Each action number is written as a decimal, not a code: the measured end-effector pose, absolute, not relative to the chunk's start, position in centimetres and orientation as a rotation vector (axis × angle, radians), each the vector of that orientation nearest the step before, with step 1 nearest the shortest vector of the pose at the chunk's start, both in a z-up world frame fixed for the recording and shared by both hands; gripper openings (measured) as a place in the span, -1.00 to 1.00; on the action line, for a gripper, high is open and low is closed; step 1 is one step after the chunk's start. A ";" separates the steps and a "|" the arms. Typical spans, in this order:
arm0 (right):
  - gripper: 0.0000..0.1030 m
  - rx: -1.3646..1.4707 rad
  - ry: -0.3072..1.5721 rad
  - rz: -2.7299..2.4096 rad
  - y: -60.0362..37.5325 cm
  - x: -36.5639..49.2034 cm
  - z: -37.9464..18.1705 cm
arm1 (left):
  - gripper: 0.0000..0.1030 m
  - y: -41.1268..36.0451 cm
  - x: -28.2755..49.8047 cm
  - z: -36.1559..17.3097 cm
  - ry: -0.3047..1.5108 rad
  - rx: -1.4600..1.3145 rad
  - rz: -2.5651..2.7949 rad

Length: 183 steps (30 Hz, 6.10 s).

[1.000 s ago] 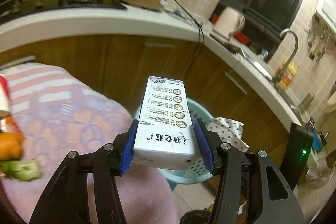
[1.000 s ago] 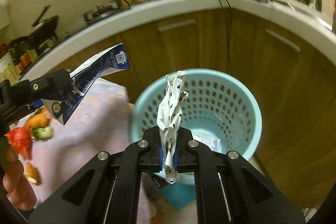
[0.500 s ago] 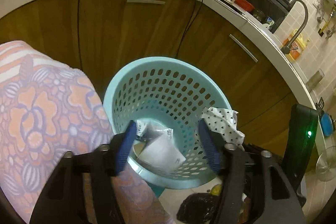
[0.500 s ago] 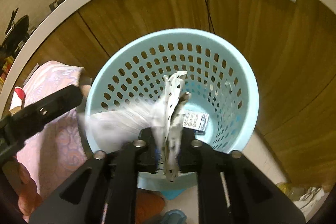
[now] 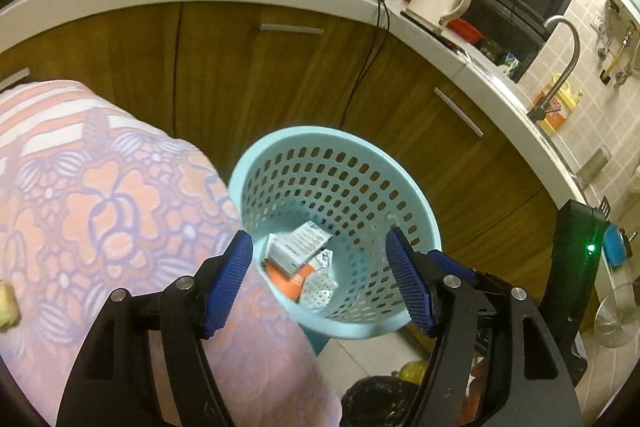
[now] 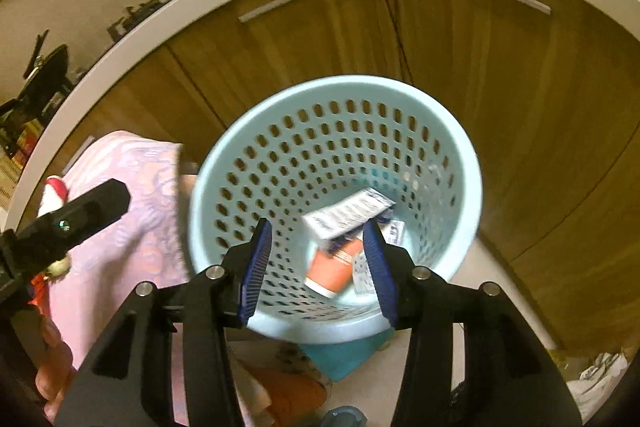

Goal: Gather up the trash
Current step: 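Move both open tools back over the table, then grasp the red plastic bag with the left tool while the right tool grasps the bread crust, then carry bag and bread crust over the teal basket and open both tools to drop them, then move both open tools back over the remaining trash on the table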

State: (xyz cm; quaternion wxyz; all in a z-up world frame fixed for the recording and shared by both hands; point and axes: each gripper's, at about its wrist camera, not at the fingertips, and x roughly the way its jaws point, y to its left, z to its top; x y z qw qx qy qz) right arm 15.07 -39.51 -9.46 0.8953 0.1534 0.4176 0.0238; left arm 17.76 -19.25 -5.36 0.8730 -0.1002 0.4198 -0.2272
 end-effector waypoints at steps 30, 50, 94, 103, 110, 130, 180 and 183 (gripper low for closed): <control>-0.14 0.119 0.772 0.493 -16.8 7.6 -3.9 | 0.72 9.2 -0.4 3.6 0.563 -0.242 0.141; 0.66 -0.059 0.749 0.664 -8.2 1.8 -4.7 | 0.44 12.5 4.6 -5.1 0.761 -0.436 0.079; -0.45 -0.046 0.744 0.492 -9.2 4.6 -4.2 | -0.30 10.1 1.6 1.9 0.547 -0.393 -0.088; -0.45 -0.020 0.674 0.387 -14.7 6.7 -0.9 | -0.30 5.9 4.0 3.4 0.546 -0.333 -0.169; -0.45 0.021 0.624 0.300 -19.8 8.6 1.1 | -0.30 1.0 6.7 4.2 0.559 -0.279 -0.241; -0.45 0.119 0.672 0.073 -33.2 14.2 -1.9 | -0.30 -14.4 16.3 0.1 0.702 -0.192 -0.447; 0.15 0.172 0.725 0.253 -25.4 14.2 -1.3 | 0.64 -4.3 11.7 1.7 0.680 -0.251 -0.284; 0.15 0.146 0.741 0.317 -21.9 13.8 -1.5 | 0.64 -0.6 10.0 2.1 0.663 -0.265 -0.208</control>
